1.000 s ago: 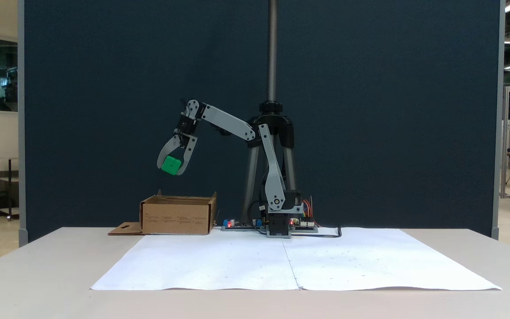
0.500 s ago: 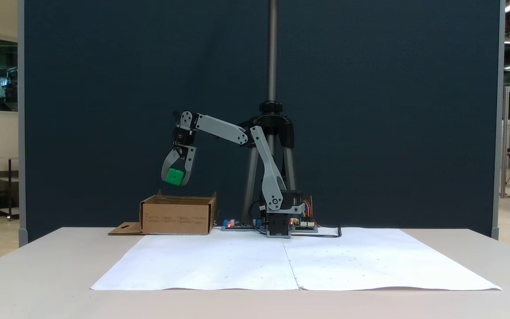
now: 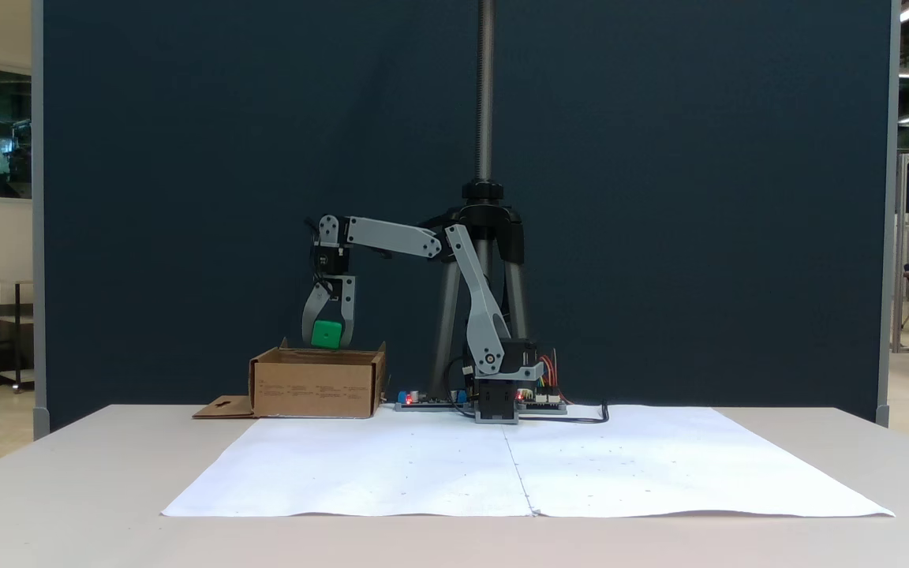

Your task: Grasp a green dice and put it in the bin.

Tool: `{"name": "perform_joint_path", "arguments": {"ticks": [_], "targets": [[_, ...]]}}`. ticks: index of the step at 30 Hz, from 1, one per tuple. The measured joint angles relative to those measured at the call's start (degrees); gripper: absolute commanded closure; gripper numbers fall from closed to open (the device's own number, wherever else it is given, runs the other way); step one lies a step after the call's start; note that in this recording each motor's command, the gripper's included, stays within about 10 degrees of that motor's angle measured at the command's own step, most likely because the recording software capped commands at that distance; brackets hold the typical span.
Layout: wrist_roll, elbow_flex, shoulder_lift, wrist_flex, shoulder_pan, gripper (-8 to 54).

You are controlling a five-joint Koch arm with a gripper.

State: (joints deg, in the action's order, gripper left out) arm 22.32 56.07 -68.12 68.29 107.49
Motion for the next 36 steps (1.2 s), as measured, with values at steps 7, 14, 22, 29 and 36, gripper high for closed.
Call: {"name": "perform_joint_path", "arguments": {"ticks": [7,14,22,29,36], "targets": [[0.0,0.1,0.1,0.0,0.0,33.5],[0.0,0.6,0.0,-0.1,0.0,9.5],[0.0,1.0,0.9,0.0,0.0,3.6],[0.0,1.0,0.8,-0.1,-0.2,3.6],[-0.7,1.1,-4.8,-1.8,-8.8,3.6]]}}
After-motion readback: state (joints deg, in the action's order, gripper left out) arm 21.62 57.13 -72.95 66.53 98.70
